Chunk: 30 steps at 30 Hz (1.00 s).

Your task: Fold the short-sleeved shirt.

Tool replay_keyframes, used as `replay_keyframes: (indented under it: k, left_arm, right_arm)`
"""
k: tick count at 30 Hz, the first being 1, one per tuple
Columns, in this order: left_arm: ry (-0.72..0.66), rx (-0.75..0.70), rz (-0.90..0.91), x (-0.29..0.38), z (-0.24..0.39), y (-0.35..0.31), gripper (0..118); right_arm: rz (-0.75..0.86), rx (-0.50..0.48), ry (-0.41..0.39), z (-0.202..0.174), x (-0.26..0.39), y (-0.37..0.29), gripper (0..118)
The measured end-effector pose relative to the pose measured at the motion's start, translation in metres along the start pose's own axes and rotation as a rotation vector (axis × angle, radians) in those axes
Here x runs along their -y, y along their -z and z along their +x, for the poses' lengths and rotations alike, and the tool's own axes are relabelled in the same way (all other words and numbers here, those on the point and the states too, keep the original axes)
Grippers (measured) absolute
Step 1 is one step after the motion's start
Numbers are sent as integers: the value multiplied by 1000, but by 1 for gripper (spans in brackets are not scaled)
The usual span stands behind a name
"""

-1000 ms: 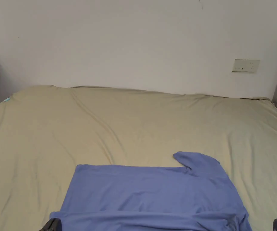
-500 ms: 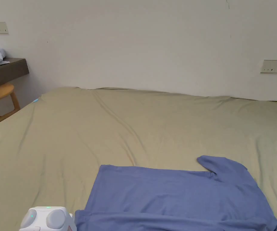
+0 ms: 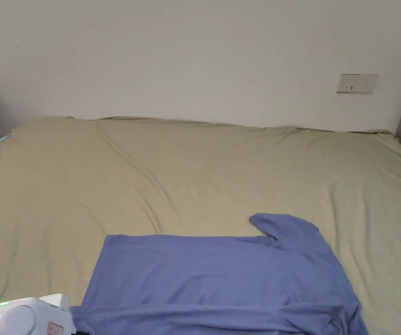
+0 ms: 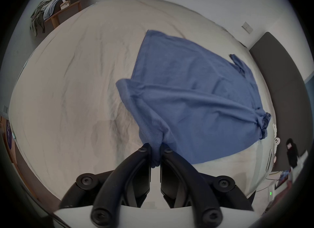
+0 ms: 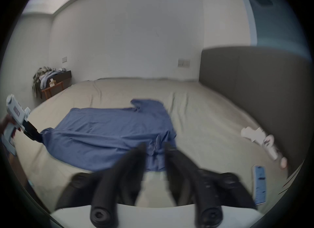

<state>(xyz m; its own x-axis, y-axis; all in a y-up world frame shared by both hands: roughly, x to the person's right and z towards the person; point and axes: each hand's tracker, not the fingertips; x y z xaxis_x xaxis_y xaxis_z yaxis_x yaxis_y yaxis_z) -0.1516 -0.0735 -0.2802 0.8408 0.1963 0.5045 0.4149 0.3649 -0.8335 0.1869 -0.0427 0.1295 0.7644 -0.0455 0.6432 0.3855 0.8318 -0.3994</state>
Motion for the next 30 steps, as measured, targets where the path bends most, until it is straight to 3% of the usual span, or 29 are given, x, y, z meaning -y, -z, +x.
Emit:
replay_keyframes:
  k: [1,3,4,5,9,11,14,15,16,20,25,28,30]
  left_arm:
    - [3,3,8,-1,2,-5,9]
    - [36,0,18,0,6,-10,9]
    - [51,-9,22,1,8,-11,9]
    - [62,-17,26,2,11,-13,9]
    - [63,-22,17,4,14,-10,9]
    - [60,-19,12,5,14,-8,9]
    - [57,-25,3,4,8,-2,9]
    - [57,-22,5,5,6,-2,9]
    - [52,-18,4,6,4,-4,9]
    - [39,-1,18,12,-2,-19,9]
    - [22,44,99,31,-14,-60,9]
    - [5,44,97,54,-22,-84,9]
    - [1,40,91,73,-31,-93,9]
  right_arm:
    - [-103,-38,22,11,-7,18,118]
    - [-294,-93,56,28,-11,65,118]
    - [-333,-57,11,38,-11,78,116]
    - [-358,-61,24,44,-9,91,110]
    - [-521,-39,55,53,-4,152,108]
    - [-540,-51,53,53,-1,162,90]
    - [-556,-43,65,46,2,164,24]
    - [-527,-80,75,45,0,158,19]
    - [-520,-96,123,44,-2,151,19]
    - [-484,-108,92,50,-13,118,18]
    - [-401,-157,145,60,-27,46,18]
    - [-367,-100,45,55,-20,-3,18]
    - [-373,-76,21,55,-9,-27,18]
